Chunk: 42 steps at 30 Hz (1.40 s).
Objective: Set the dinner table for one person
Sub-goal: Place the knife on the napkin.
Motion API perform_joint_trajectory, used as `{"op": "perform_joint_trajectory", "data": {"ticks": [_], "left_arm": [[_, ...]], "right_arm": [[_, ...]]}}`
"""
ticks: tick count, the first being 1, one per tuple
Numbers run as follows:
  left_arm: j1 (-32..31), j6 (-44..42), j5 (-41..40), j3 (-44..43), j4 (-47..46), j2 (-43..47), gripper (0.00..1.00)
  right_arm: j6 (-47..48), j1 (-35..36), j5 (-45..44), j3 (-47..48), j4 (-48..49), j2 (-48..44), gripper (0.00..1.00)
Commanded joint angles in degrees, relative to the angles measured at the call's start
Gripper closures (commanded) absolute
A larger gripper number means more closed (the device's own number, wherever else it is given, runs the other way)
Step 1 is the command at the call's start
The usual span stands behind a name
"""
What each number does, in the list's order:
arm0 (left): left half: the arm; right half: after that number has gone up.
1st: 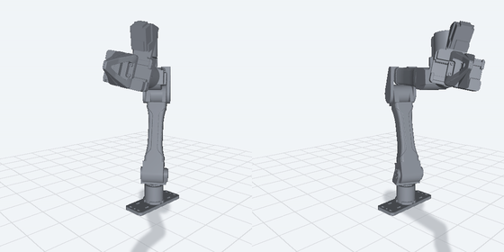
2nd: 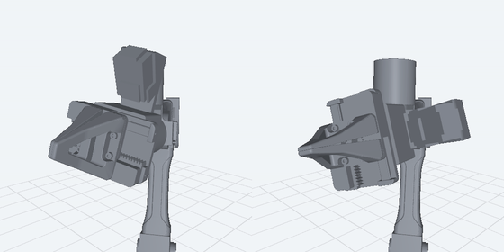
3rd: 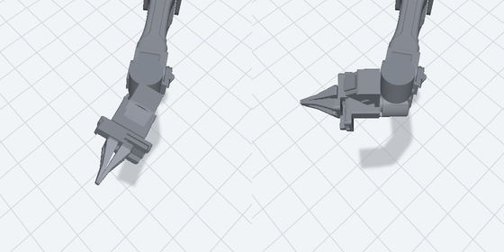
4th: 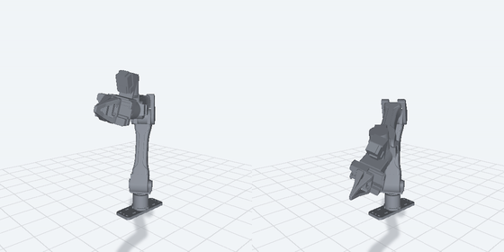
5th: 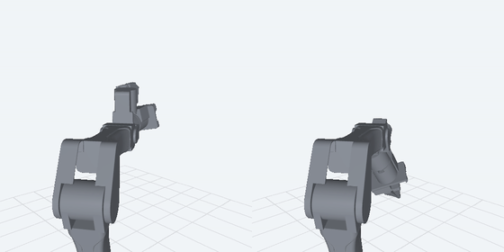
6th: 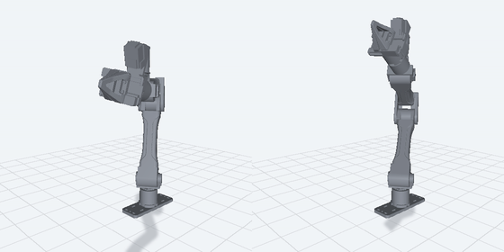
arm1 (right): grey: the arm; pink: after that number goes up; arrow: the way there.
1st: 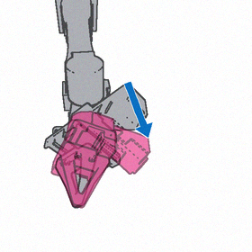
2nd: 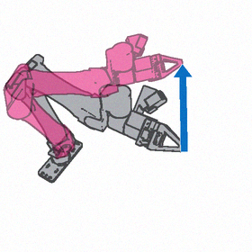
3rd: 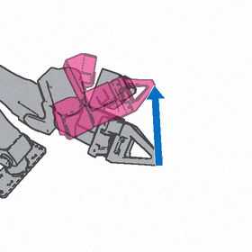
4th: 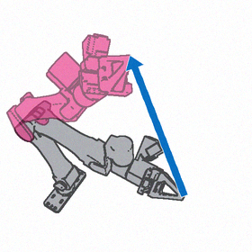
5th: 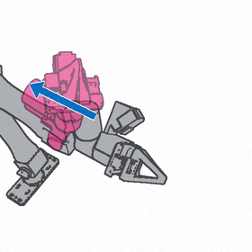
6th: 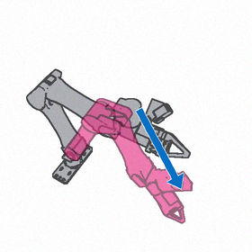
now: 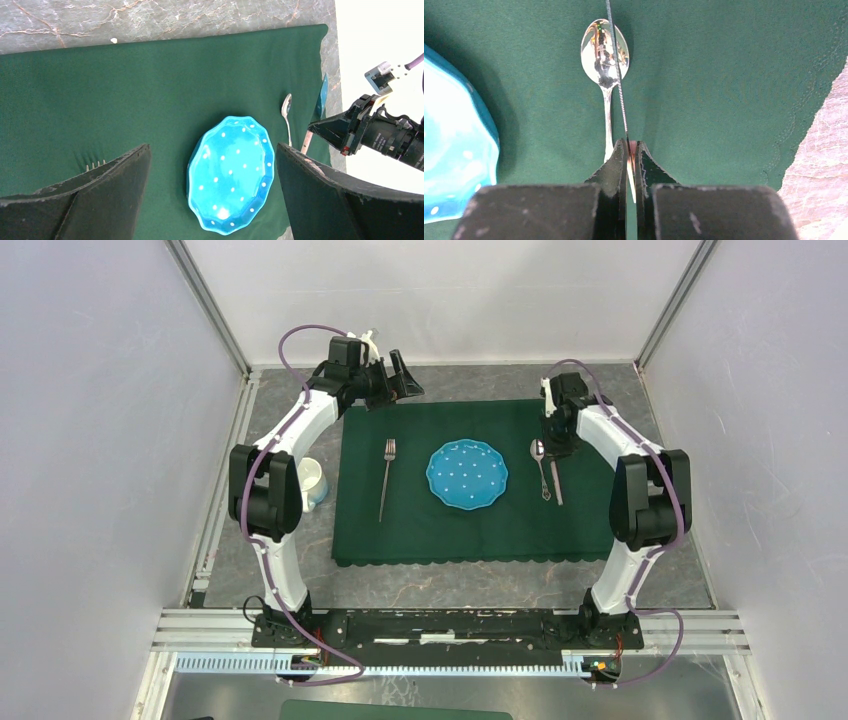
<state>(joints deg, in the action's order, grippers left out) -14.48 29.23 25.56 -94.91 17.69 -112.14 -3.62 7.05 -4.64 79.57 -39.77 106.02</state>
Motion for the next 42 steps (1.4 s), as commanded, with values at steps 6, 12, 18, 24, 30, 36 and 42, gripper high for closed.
{"op": "perform_joint_trajectory", "data": {"ticks": [6, 12, 18, 24, 30, 36, 42], "left_arm": [[0.07, 0.96, -0.77, -0.1, -0.3, 1.68, 0.0], [0.07, 1.35, -0.73, -0.75, -0.64, 1.14, 0.0], [0.07, 1.35, -0.64, -1.24, -0.35, 0.62, 0.0], [0.07, 1.27, -0.64, -1.98, -0.29, 0.32, 0.0], [0.07, 1.26, -0.66, -1.99, -0.26, 0.08, 0.0], [0.07, 1.6, -0.45, -1.88, -0.78, -0.1, 0.0], [0.08, 2.06, -0.57, -1.79, -1.23, -0.03, 0.0]], "right_arm": [[0.54, -1.58, 0.34, 0.46, 2.2, 2.03, 1.0], [0.93, -2.36, 0.24, 1.76, 2.4, 3.92, 1.0], [0.87, -2.92, 0.29, 6.28, 1.6, 6.87, 1.0], [1.21, -3.75, 0.05, 8.23, 1.02, 8.86, 1.0], [1.52, -4.13, -0.18, 7.43, 0.99, 9.0, 1.0], [2.28, -4.45, -0.8, 6.13, 0.95, 8.55, 1.0], [2.47, -4.71, -1.05, 4.99, 1.2, 8.44, 1.0]]}}
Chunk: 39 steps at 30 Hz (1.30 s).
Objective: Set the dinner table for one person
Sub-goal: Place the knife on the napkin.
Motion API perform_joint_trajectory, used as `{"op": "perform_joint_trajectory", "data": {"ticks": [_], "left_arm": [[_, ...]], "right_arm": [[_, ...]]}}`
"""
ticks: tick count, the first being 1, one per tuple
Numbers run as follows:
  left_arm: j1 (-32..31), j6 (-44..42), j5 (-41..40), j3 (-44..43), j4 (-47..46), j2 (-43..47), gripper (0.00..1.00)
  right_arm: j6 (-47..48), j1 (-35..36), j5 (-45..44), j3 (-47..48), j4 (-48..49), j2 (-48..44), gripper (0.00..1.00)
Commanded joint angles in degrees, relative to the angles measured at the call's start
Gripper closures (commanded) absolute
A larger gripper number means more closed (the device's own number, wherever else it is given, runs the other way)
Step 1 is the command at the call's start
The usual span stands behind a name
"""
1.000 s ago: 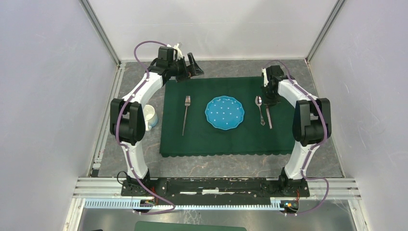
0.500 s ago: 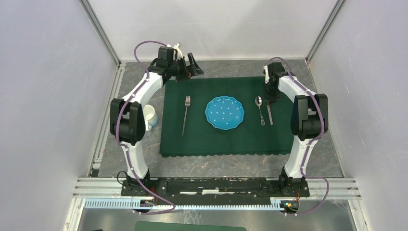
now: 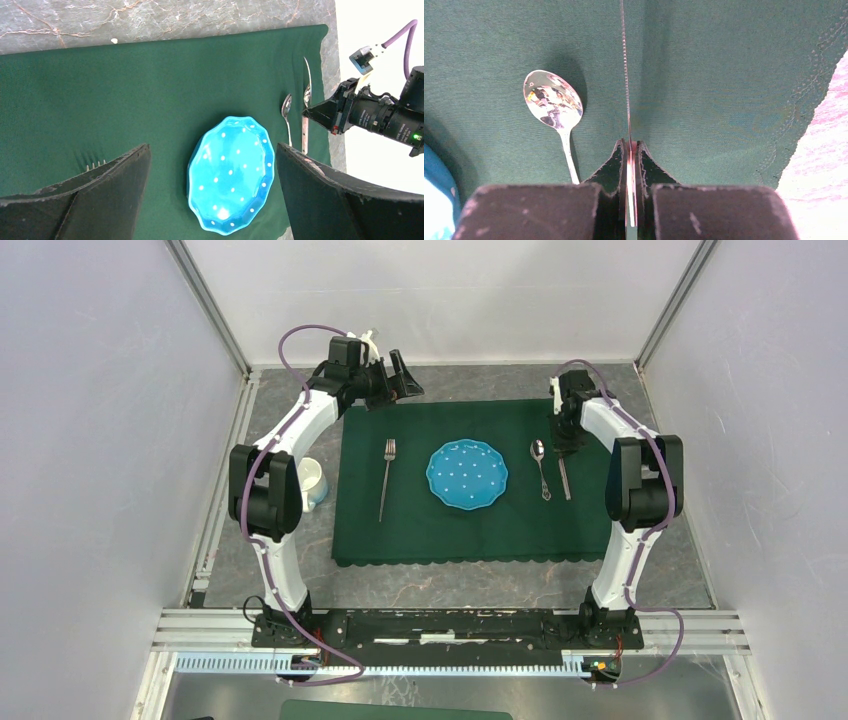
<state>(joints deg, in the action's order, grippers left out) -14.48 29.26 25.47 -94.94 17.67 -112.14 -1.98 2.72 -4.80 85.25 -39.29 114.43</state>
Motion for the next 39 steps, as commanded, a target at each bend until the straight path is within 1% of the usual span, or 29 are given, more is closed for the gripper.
{"op": "perform_joint_trajectory", "data": {"ticks": [1, 14, 21, 30, 39], "left_arm": [[0.09, 2.03, -0.43, -1.81, -1.18, -0.01, 0.0], [0.07, 2.39, -0.17, -1.57, -1.66, -0.1, 0.0], [0.07, 2.12, 0.07, -1.75, -1.7, -0.1, 0.0], [0.07, 2.12, 0.52, -2.28, -1.97, -0.6, 0.0], [0.11, 2.14, 0.4, -1.63, -2.54, 0.03, 0.0]], "right_arm": [[0.73, -0.44, -0.96, -0.75, 0.7, -0.04, 1.0], [-0.1, -0.62, -1.47, -1.41, 1.0, -0.18, 1.0], [-1.42, -0.83, -3.74, -1.14, 0.96, 0.15, 1.0], [-2.16, -0.85, -8.88, -1.53, 0.49, -0.04, 1.0], [-7.56, -0.83, -5.7, -0.97, 1.06, -0.08, 1.0]]}}
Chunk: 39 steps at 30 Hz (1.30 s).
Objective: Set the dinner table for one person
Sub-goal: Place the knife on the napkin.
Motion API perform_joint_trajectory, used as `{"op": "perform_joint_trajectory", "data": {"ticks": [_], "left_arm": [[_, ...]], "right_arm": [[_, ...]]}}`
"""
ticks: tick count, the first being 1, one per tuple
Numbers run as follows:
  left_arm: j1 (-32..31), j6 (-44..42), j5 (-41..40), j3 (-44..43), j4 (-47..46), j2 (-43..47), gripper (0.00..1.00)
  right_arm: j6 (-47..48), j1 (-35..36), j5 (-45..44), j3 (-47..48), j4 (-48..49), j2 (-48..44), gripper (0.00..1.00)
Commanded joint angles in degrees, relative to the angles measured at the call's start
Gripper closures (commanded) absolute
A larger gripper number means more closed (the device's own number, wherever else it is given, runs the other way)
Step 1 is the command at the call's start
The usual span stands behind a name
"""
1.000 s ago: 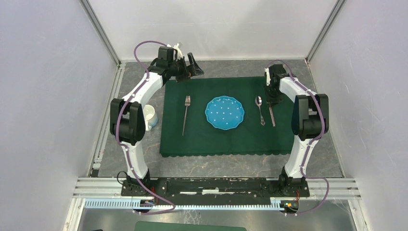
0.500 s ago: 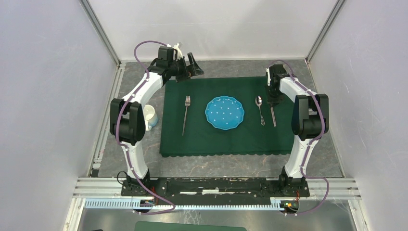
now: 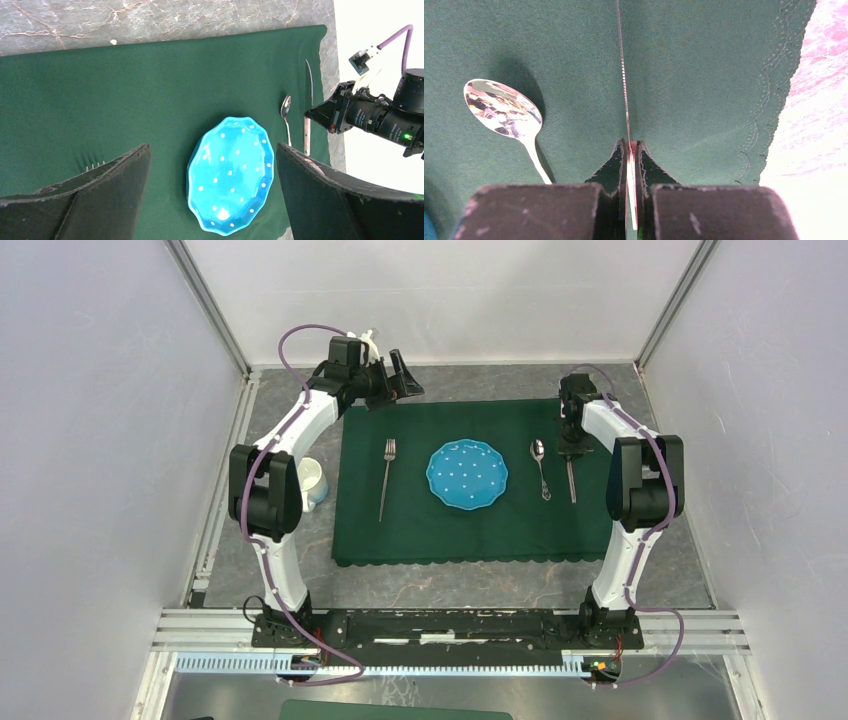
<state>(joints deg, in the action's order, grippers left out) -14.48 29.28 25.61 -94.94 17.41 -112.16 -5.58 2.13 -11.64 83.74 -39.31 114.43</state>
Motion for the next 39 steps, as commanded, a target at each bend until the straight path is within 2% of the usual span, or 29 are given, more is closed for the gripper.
{"op": "perform_joint_trajectory", "data": {"ticks": [1, 19, 39], "left_arm": [[0.12, 2.04, 0.24, -1.51, -2.25, 0.14, 0.0], [0.24, 1.13, 0.49, -1.3, -1.41, 0.3, 0.0], [0.24, 2.49, 0.02, -1.58, -2.22, -0.54, 0.0]], "right_arm": [[-4.48, -0.26, 1.33, 0.54, 1.26, -0.11, 1.0], [-7.09, -0.13, 1.44, -2.89, 3.58, -0.19, 1.0], [-5.27, -0.09, 3.74, 0.99, 3.41, 3.05, 1.0]]}}
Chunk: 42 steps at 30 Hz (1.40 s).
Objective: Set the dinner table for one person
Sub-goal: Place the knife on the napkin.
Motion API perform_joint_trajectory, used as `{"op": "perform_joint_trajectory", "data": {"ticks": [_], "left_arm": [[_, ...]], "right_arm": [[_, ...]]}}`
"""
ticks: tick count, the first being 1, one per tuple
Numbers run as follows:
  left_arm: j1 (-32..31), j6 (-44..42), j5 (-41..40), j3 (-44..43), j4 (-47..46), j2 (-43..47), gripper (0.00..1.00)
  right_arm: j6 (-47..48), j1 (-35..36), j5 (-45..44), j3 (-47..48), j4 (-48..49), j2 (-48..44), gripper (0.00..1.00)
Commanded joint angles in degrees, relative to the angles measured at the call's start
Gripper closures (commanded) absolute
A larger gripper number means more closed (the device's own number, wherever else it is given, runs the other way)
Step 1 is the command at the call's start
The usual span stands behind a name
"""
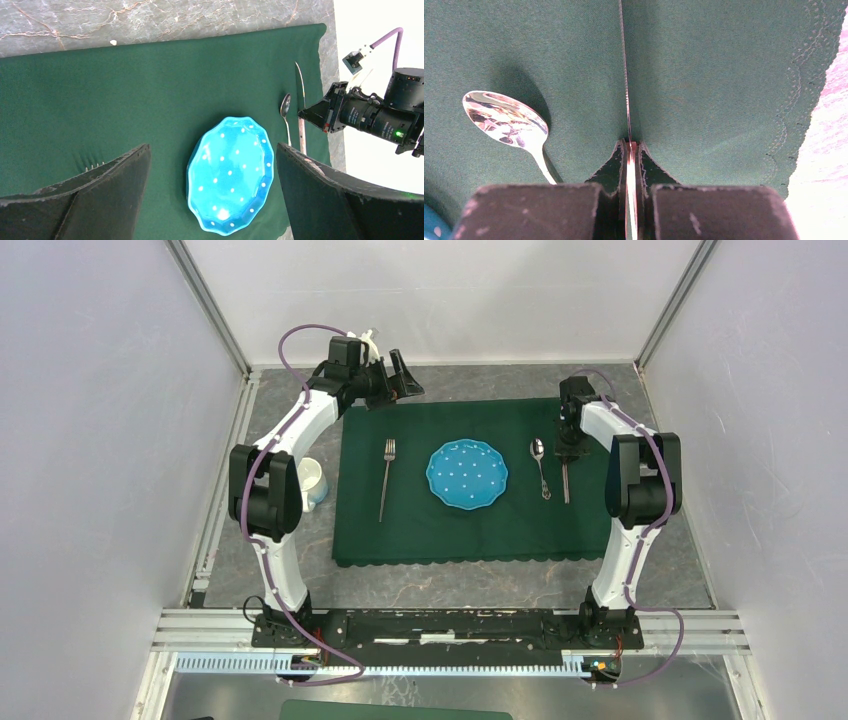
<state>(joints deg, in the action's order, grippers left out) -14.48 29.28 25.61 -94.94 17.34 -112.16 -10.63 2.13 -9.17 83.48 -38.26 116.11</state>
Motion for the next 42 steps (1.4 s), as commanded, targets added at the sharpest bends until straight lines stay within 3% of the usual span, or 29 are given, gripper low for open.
{"op": "perform_joint_trajectory", "data": {"ticks": [1, 42], "left_arm": [[0.24, 2.53, 0.03, -1.65, -2.21, -0.56, 0.0], [0.2, 3.24, 0.34, -2.01, -3.17, -1.99, 0.0]], "right_arm": [[-0.05, -0.1, 1.24, 1.09, 2.37, 1.37, 1.0], [1.46, 0.93, 2.65, 6.61, 0.77, 2.11, 1.0]]}}
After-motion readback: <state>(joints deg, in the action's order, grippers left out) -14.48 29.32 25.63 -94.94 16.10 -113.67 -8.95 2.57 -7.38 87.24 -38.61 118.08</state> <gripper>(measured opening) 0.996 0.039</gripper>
